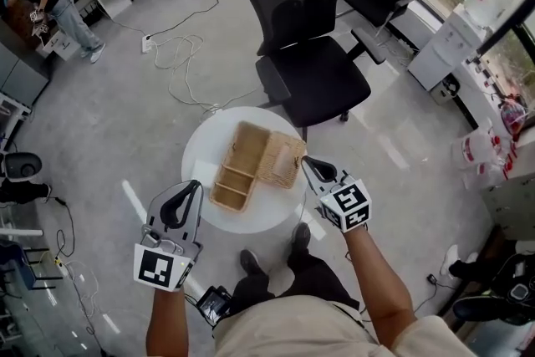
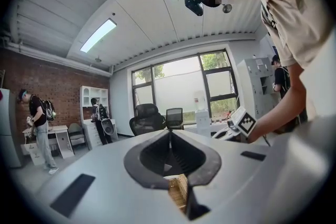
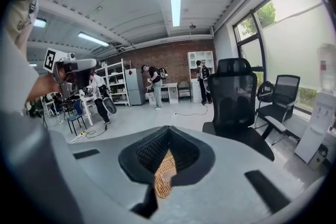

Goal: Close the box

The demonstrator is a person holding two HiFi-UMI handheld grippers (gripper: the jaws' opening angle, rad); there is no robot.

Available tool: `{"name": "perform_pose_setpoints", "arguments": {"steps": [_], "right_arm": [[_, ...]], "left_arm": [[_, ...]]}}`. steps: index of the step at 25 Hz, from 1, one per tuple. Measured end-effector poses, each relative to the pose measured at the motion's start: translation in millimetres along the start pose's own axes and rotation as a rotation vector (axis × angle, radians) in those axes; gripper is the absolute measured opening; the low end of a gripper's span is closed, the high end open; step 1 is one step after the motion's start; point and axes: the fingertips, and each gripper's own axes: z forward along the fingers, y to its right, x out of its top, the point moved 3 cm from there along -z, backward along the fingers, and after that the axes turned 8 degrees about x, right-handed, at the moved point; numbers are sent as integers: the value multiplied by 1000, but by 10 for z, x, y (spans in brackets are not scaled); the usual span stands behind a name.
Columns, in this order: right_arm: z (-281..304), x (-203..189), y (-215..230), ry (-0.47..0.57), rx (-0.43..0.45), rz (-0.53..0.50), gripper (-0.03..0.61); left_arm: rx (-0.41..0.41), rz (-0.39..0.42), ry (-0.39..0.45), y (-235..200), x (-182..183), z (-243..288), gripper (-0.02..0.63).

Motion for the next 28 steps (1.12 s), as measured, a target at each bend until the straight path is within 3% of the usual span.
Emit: {"name": "perform_pose_setpoints", "arguments": {"steps": [5, 13, 22, 28], "right_arm": [[222, -683, 247, -59, 0, 85, -5], [537, -1561, 500, -115, -3, 222, 61], [770, -2174, 614, -57, 24, 470, 107], [872, -2391, 620, 7, 86, 668, 141]], "left_arm": [[6, -17, -52, 87, -286, 93, 14], [19, -38, -123, 135, -735, 202, 14], [-2, -61, -217, 275, -1297, 272, 14], [5, -71, -197, 311, -1390, 371, 14]]}}
